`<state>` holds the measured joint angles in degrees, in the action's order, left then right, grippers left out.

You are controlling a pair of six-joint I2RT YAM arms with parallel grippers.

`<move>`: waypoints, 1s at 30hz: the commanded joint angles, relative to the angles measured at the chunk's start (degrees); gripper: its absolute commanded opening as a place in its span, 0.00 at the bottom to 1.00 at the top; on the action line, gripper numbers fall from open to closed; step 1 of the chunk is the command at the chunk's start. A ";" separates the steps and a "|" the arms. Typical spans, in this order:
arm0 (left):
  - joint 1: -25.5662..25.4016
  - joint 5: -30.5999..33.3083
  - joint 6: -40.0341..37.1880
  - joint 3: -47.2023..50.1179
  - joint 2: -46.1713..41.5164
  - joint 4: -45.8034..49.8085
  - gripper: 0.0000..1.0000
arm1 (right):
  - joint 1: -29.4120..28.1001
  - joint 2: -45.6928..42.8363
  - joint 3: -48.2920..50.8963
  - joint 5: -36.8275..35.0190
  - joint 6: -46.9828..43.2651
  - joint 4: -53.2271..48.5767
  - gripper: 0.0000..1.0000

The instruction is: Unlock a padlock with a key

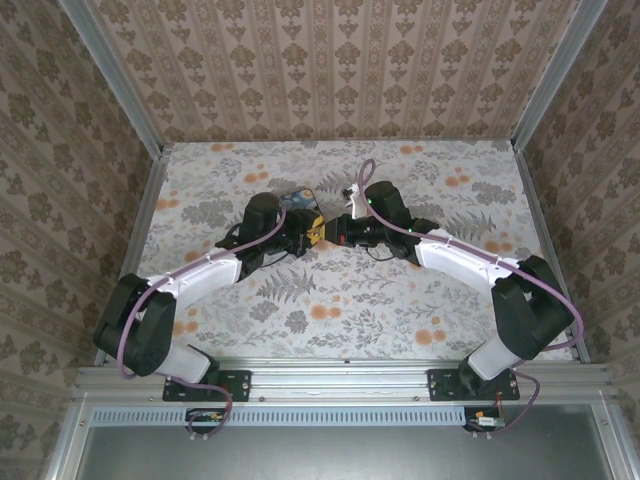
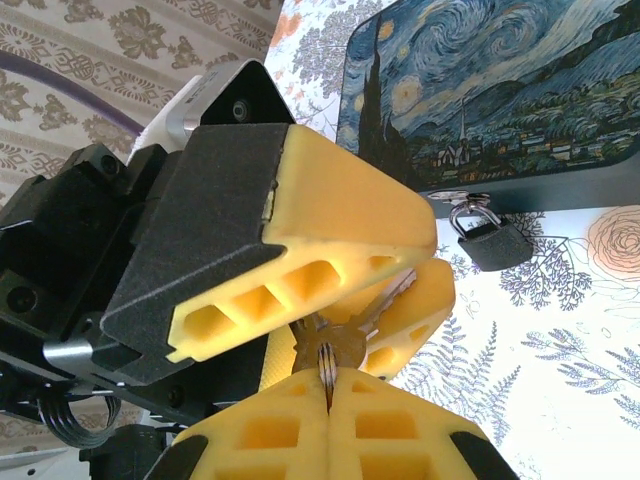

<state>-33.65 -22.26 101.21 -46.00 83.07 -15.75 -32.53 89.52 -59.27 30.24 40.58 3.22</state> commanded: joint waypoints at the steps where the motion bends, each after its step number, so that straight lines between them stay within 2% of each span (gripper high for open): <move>1: 0.34 0.22 -1.68 -0.61 -1.64 -0.35 0.25 | -0.25 -0.91 0.99 0.09 0.42 0.60 0.03; 12: 0.69 0.26 -5.31 -0.06 -3.12 2.48 0.19 | -0.25 -1.63 1.56 -0.61 -0.14 0.33 0.03; 22: 1.13 0.30 -8.39 -0.27 -3.98 4.32 0.00 | -0.21 -1.94 1.61 -0.80 -0.32 0.23 0.04; 26: 1.52 -0.68 -13.29 -1.38 -3.90 5.39 0.00 | -0.20 -1.95 0.93 0.37 -1.04 -1.10 0.12; 29: 2.15 -3.80 -21.49 -4.10 -3.02 7.33 0.00 | 0.18 -2.76 0.44 1.36 -2.61 -4.37 0.31; 30: 2.26 -5.16 -24.56 -5.05 -2.61 8.26 0.00 | 0.48 -3.31 0.72 1.45 -3.14 -5.07 0.34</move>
<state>-32.12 -23.75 86.76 -47.22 80.82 -9.87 -32.45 88.90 -58.35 30.50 39.44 1.56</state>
